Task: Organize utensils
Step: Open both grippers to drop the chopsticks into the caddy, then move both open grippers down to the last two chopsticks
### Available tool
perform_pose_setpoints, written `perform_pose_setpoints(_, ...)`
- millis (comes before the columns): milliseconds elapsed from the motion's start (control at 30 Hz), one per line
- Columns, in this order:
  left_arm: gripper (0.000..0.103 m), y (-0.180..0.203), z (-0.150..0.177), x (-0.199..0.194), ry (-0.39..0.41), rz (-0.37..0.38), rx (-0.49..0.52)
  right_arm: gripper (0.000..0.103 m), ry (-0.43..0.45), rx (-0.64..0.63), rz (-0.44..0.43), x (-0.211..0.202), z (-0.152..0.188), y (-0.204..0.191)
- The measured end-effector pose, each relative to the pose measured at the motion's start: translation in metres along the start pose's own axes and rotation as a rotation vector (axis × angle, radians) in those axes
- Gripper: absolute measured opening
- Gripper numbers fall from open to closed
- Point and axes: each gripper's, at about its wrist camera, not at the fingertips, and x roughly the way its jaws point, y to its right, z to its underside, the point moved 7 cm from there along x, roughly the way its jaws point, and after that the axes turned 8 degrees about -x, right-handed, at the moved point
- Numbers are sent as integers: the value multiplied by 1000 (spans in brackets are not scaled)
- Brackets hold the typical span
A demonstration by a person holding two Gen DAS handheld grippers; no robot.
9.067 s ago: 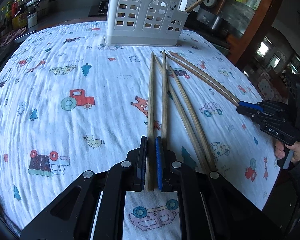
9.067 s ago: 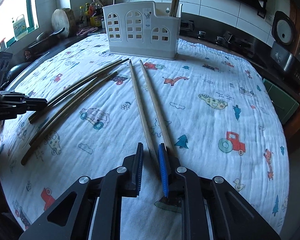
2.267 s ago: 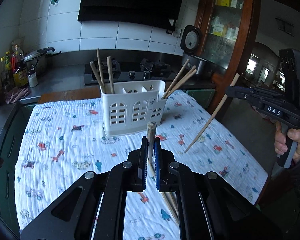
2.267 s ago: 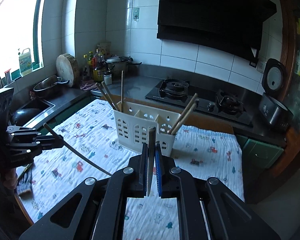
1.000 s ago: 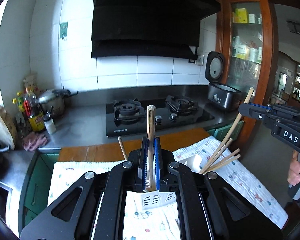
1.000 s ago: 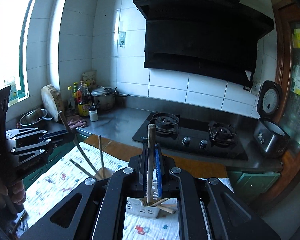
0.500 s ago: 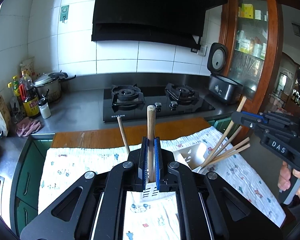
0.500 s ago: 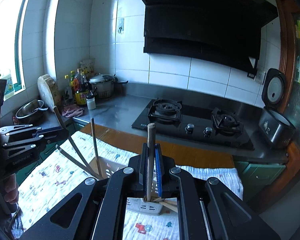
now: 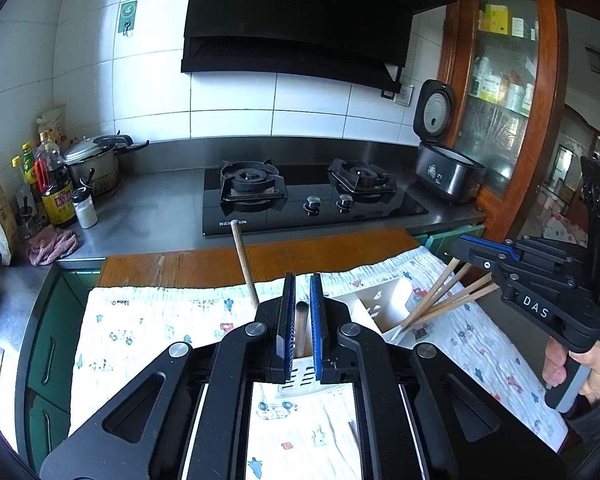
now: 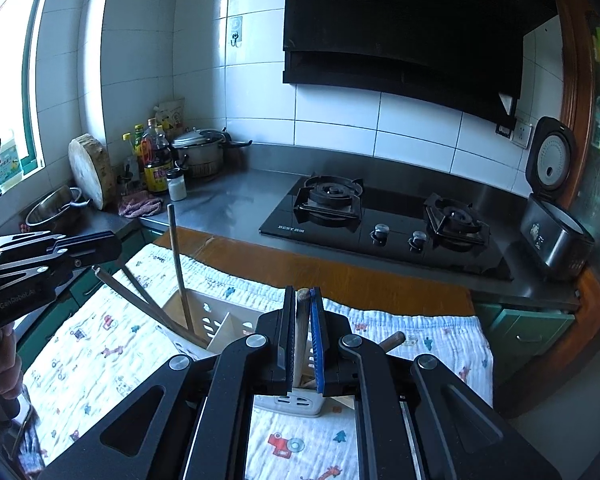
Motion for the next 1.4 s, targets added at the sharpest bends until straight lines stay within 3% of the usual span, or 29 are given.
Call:
perform_pose_setpoints(167, 13, 2, -1, -4, 6, 9, 2, 10, 9, 1, 10, -3, 0, 3)
perform_pose_setpoints(333, 22, 3, 0, -11, 18, 6, 3, 25, 30, -4, 25, -14, -3, 4)
perform_pose_setpoints(433, 32, 2, 2, -21, 29, 7, -5, 32, 53, -7, 40, -28, -4, 4)
perform_pose_setpoints(700, 46, -3, 20, -61, 58, 10, -29, 48, 99, -16, 51, -71, 6, -6)
perform_pose_setpoints(967, 65, -13, 58, -99, 74, 29, -80, 58, 49, 3, 22, -94, 59, -36)
perform_pose_setpoints(1267, 87, -22, 114, -129, 79, -46, -50, 60, -38, 14, -6, -101, 141, -80)
perform_pose_setpoints(1400, 92, -29, 138, -140, 80, -86, -54, 61, -86, 60, -39, -101, 178, -98)
